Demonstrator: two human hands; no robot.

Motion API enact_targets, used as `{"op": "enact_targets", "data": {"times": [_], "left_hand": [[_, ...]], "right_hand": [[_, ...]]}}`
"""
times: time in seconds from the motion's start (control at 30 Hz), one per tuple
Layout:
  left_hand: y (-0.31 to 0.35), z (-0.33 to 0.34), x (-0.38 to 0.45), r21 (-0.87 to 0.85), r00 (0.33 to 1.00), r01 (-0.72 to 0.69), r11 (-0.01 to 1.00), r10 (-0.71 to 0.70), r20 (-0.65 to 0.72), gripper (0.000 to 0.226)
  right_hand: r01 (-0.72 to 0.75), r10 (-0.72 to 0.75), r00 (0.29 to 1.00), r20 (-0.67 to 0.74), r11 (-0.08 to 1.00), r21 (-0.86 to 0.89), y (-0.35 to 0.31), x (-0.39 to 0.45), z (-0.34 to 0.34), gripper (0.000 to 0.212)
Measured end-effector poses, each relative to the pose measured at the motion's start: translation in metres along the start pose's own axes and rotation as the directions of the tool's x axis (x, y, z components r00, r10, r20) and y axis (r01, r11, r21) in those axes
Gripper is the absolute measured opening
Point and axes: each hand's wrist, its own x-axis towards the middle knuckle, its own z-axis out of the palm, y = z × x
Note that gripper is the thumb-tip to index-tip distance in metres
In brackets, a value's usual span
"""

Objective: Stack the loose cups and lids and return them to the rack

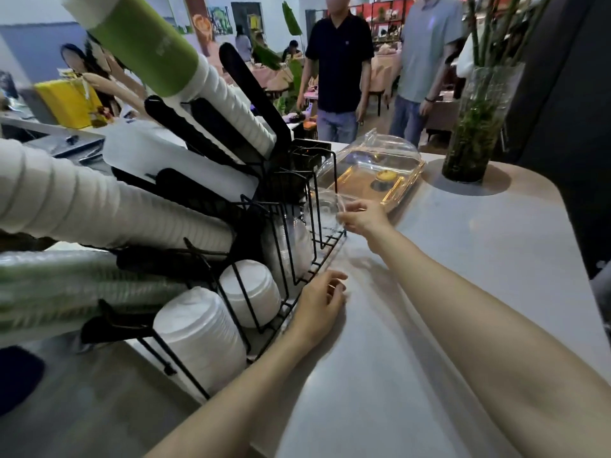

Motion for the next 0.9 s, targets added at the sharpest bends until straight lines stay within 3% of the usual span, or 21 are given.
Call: {"op": "enact_targets", "data": {"times": [0.27, 0.4, 0.6, 0.8, 0.9], "left_hand": [[-0.004, -0.001, 0.002, -0.043, 0.998, 0.060, 0.997, -0.060, 0.007, 0.022], [-0.006, -0.001, 0.001, -0.068, 0.996, 0.085, 0.994, -0.085, 0.011, 0.022], [-0.003, -0.001, 0.001, -0.062, 0.995, 0.101, 0.993, -0.100, 0.021, 0.021], [-0.002, -0.003, 0.000, -0.053, 0.994, 0.104, 0.993, -0.104, 0.018, 0.021], [-0.002, -0.003, 0.000, -0.048, 0.995, 0.103, 0.994, -0.103, 0.014, 0.021]], "right_hand": [[-0.157, 0.151, 0.986, 0.064, 0.983, 0.093, 0.011, 0.008, 0.020, 0.017], [-0.155, 0.155, 0.986, 0.052, 0.988, -0.019, 0.015, 0.014, 0.024, 0.016], [-0.071, 0.064, 0.997, -0.032, 0.942, -0.329, 0.022, 0.032, 0.022, 0.023], [-0.112, 0.083, 0.990, -0.112, 0.952, -0.284, 0.024, 0.031, 0.028, 0.025], [-0.075, 0.036, 0.993, -0.110, 0.924, -0.374, 0.022, 0.030, 0.028, 0.024]]}}
